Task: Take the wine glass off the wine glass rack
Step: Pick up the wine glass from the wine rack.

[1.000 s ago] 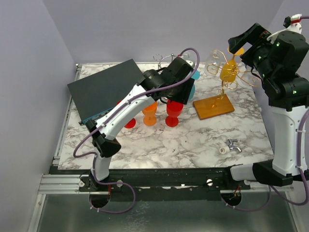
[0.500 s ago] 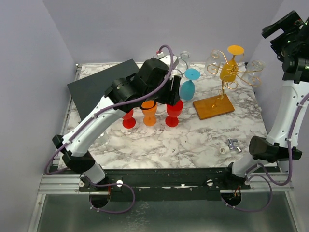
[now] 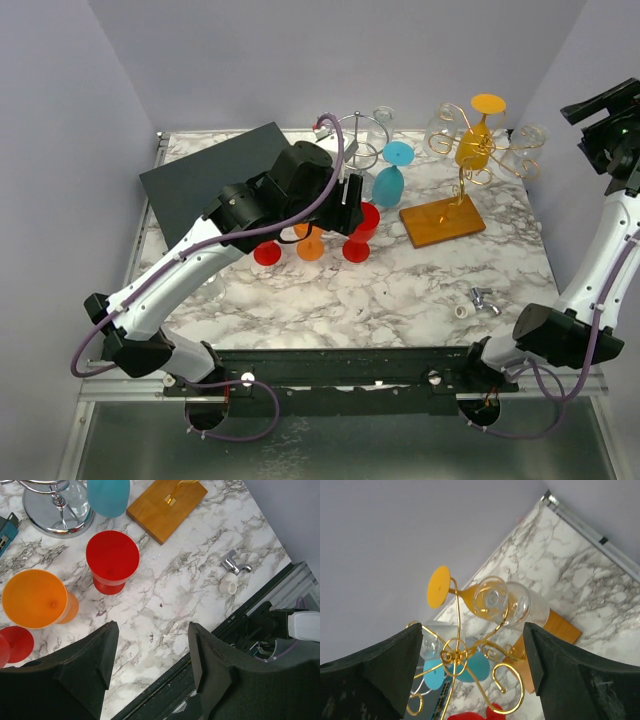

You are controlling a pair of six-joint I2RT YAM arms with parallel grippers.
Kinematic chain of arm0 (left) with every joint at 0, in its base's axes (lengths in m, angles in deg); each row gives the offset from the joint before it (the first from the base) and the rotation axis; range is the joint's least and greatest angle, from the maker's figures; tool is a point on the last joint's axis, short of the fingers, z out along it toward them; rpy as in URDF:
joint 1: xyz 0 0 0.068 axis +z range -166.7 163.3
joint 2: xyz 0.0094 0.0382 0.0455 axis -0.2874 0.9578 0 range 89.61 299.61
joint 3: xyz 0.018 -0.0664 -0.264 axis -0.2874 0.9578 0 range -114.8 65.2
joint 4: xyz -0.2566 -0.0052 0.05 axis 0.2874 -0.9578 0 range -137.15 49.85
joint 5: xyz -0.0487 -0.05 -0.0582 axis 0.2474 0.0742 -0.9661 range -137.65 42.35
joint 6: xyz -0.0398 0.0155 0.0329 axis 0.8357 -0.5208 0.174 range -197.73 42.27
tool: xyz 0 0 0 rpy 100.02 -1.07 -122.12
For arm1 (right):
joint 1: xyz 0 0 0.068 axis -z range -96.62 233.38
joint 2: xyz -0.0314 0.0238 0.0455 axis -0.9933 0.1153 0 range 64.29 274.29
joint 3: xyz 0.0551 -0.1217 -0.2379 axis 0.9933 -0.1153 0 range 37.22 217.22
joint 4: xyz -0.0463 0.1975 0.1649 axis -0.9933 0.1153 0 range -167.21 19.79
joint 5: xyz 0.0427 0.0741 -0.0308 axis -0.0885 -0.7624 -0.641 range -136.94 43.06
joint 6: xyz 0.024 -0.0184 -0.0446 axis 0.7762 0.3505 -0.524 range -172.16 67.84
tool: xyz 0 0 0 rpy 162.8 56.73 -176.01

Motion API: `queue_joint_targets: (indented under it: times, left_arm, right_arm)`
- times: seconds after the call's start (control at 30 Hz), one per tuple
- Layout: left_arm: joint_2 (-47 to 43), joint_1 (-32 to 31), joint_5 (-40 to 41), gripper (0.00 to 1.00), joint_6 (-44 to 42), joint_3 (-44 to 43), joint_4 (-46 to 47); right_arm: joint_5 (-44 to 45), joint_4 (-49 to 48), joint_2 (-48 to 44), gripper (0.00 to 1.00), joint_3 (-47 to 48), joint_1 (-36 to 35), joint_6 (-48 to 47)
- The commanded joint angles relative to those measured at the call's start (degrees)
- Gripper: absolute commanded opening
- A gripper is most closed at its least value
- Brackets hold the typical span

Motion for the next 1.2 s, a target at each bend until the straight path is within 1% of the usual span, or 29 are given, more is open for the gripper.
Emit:
queue_joint_targets:
  times: [0.0, 0.17, 0.23, 0.43, 0.63, 0.9, 1.17]
  left_arm:
    - [-3.23, 0.51, -1.95, 0.64, -0.56, 2.50, 3.88]
    - [-4.68, 0.57, -2.58, 0.64, -0.04, 4.86, 5.39]
    - [-5.23, 0.61, -3.21, 0.64, 0.26, 5.64, 6.03]
    - [-6.29, 0.71, -3.22, 0.64, 0.62, 7.19, 6.95]
    - [-6.97, 0.78, -2.82, 0.64, 0.58, 7.69, 7.58]
    - [-6.96, 0.85, -3.17, 0.64, 0.32, 7.51, 7.81]
    - [-6.43, 0.90, -3.48, 0.64, 0.40, 7.24, 8.02]
  right_arm:
    - [-5.51, -2.64, -2.94, 0.85, -6.05, 0.96, -0.05]
    - [-7.59, -5.45, -2.04, 0.79, -9.80, 1.78, 1.22]
    - [-8.95, -6.66, -1.06, 0.75, -10.42, 2.36, 2.16]
    - [-11.30, -9.06, 2.06, 0.69, -11.15, 2.82, 4.93]
    - [-9.81, -10.38, 3.54, 0.64, -11.82, 2.81, 5.90]
    - [-11.18, -14.10, 4.55, 0.55, -15.59, 2.86, 7.25]
    - [-11.35, -16.66, 5.33, 0.50, -17.01, 2.83, 8.08]
